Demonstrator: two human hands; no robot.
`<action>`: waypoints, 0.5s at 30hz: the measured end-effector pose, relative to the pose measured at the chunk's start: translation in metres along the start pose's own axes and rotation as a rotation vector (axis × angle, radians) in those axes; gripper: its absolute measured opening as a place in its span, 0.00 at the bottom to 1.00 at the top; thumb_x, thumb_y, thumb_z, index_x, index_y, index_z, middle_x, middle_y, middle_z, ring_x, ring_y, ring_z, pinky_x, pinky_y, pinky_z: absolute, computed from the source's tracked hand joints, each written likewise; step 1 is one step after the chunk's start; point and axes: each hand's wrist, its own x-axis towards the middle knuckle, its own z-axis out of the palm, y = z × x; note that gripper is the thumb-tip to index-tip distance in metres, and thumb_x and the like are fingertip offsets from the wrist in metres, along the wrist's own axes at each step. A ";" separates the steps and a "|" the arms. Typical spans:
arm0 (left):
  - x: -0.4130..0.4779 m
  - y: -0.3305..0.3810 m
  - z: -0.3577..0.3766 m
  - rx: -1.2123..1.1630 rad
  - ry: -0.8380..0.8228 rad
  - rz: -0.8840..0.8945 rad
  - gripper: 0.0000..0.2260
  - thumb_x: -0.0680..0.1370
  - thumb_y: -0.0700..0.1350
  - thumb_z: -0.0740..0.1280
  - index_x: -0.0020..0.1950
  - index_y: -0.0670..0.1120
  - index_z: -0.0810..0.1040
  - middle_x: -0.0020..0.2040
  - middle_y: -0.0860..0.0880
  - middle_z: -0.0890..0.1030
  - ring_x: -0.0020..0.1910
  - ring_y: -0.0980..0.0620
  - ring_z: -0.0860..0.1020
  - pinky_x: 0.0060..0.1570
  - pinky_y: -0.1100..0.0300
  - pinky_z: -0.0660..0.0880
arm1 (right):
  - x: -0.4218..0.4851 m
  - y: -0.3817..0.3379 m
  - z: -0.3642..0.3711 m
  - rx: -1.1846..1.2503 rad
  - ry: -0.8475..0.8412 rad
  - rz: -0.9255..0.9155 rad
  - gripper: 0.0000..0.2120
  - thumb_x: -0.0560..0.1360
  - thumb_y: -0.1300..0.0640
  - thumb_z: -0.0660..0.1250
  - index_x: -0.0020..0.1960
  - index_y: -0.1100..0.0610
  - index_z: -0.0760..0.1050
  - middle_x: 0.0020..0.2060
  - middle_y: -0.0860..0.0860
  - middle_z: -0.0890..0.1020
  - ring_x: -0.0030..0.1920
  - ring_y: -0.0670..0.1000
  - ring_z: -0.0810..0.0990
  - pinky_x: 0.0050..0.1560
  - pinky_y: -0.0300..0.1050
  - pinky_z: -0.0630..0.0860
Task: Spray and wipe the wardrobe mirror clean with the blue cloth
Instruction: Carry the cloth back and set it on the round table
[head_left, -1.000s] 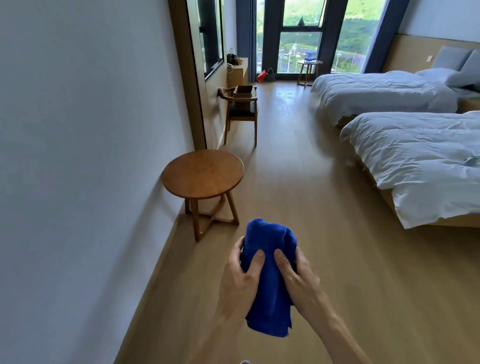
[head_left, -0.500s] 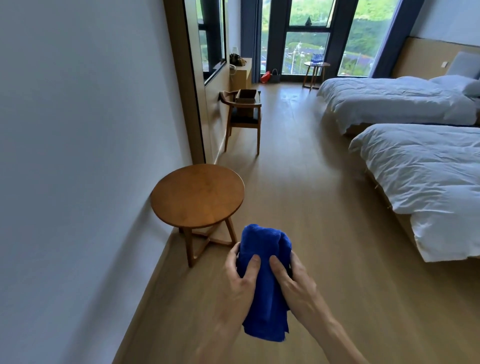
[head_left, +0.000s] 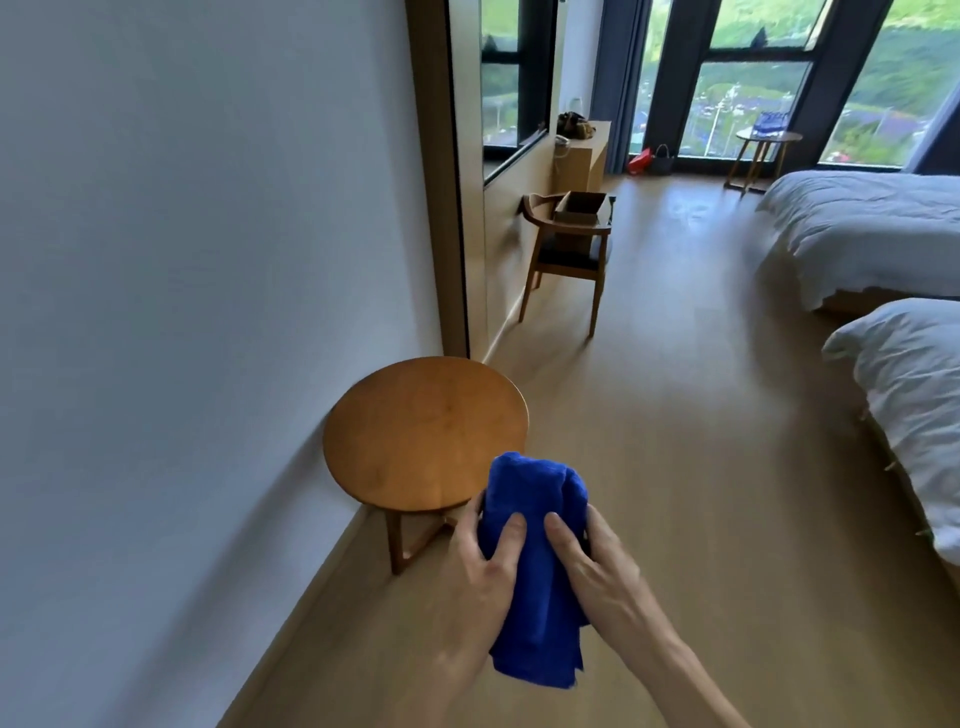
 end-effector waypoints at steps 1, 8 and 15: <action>0.010 0.001 0.009 -0.001 0.015 -0.002 0.13 0.83 0.51 0.66 0.67 0.58 0.73 0.55 0.59 0.81 0.50 0.68 0.80 0.46 0.70 0.79 | 0.013 -0.003 -0.008 -0.003 -0.016 0.004 0.08 0.80 0.43 0.62 0.55 0.43 0.76 0.44 0.44 0.85 0.45 0.46 0.84 0.50 0.53 0.82; 0.078 0.006 0.055 -0.032 0.060 -0.033 0.12 0.82 0.53 0.67 0.65 0.55 0.76 0.55 0.52 0.85 0.52 0.55 0.84 0.55 0.53 0.82 | 0.089 -0.013 -0.052 -0.059 -0.097 0.037 0.09 0.79 0.42 0.63 0.57 0.41 0.75 0.45 0.43 0.85 0.45 0.45 0.84 0.50 0.50 0.83; 0.171 -0.008 0.084 -0.038 0.084 -0.077 0.13 0.83 0.52 0.66 0.67 0.54 0.76 0.54 0.54 0.85 0.52 0.56 0.84 0.56 0.51 0.82 | 0.185 -0.017 -0.070 -0.150 -0.126 0.034 0.10 0.78 0.39 0.63 0.56 0.41 0.75 0.45 0.42 0.84 0.45 0.44 0.83 0.49 0.50 0.82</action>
